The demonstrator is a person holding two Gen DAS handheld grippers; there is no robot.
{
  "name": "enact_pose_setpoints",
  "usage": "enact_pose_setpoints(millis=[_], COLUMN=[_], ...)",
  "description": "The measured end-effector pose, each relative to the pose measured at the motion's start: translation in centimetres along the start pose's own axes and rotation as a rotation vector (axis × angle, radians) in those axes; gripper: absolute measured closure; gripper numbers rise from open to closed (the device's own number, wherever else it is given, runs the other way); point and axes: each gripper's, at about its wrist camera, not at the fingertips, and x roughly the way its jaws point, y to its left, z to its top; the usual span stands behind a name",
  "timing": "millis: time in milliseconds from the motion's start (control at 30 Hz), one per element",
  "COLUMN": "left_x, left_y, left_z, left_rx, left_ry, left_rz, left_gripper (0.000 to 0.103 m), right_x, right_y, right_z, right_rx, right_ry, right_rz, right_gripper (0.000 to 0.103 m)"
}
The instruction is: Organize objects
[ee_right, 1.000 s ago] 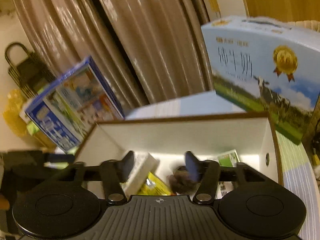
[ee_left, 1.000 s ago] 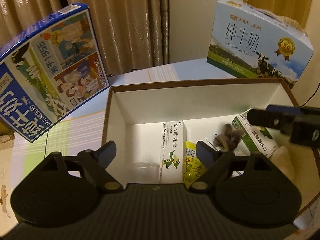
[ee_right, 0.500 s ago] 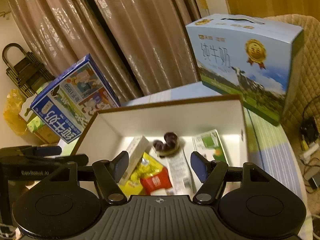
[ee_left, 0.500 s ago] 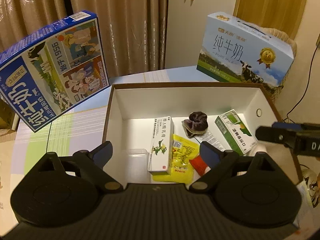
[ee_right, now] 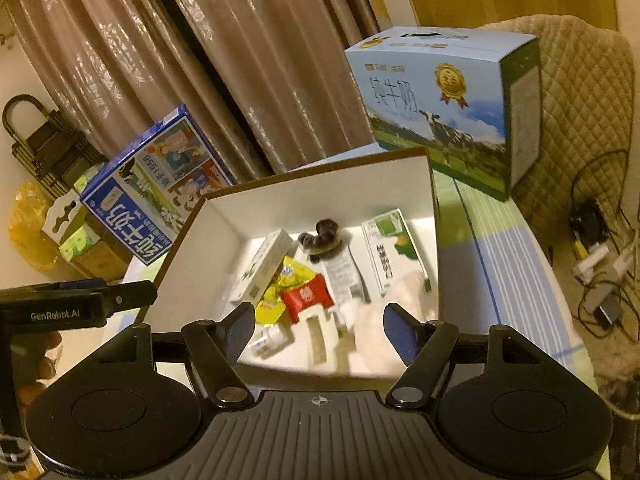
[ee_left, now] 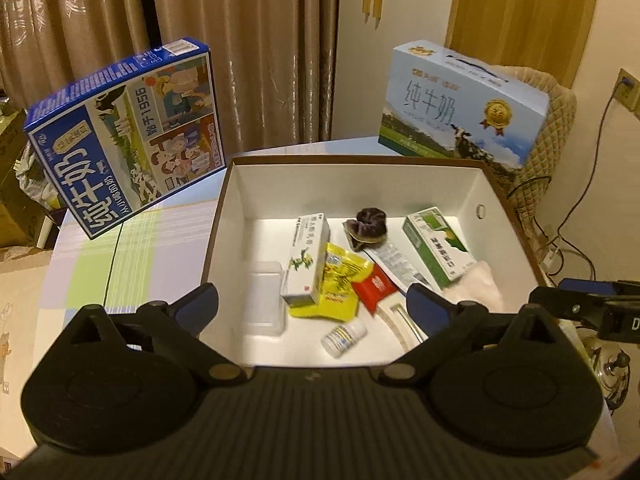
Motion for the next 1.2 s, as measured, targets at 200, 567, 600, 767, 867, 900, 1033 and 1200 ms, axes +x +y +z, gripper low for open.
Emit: enact_pose_setpoints(millis=[200, 567, 600, 767, 867, 900, 1033, 1200], left_x=[-3.4, -8.8, -9.2, -11.0, -12.0, -12.4, -13.8, -15.1], left_y=[-1.2, -3.3, -3.5, -3.9, -4.1, -4.2, -4.5, -4.6], left_z=[-2.0, -7.6, -8.2, -10.9, -12.2, -12.7, -14.1, -15.5], left_rx=[-0.005, -0.04, -0.047, -0.089, -0.108, -0.114, -0.119, -0.116], left_ry=[-0.014, 0.007, 0.01, 0.035, 0.046, 0.051, 0.06, 0.066], left_rz=[0.01, 0.069, 0.082, 0.119, 0.138, 0.141, 0.141, 0.115], left_gripper=[0.001, 0.001, 0.001, 0.001, 0.001, 0.001, 0.001, 0.001], right_x=[-2.5, -6.1, -6.3, -7.6, -8.4, -8.7, -9.8, -11.3], right_y=[1.4, 2.7, 2.8, 2.9, 3.1, 3.2, 3.6, 4.4], right_z=[-1.9, -6.1, -6.4, -8.0, -8.9, -9.2, -10.3, -11.7], right_rx=[-0.016, -0.129, -0.134, -0.175, -0.195, -0.199, -0.207, -0.214], right_ry=[0.026, 0.086, 0.091, 0.114, 0.125, 0.128, 0.137, 0.139], right_rz=[-0.016, -0.004, -0.005, 0.017, 0.035, 0.038, 0.042, 0.042], right_gripper=[0.034, 0.034, 0.034, 0.034, 0.034, 0.034, 0.034, 0.034])
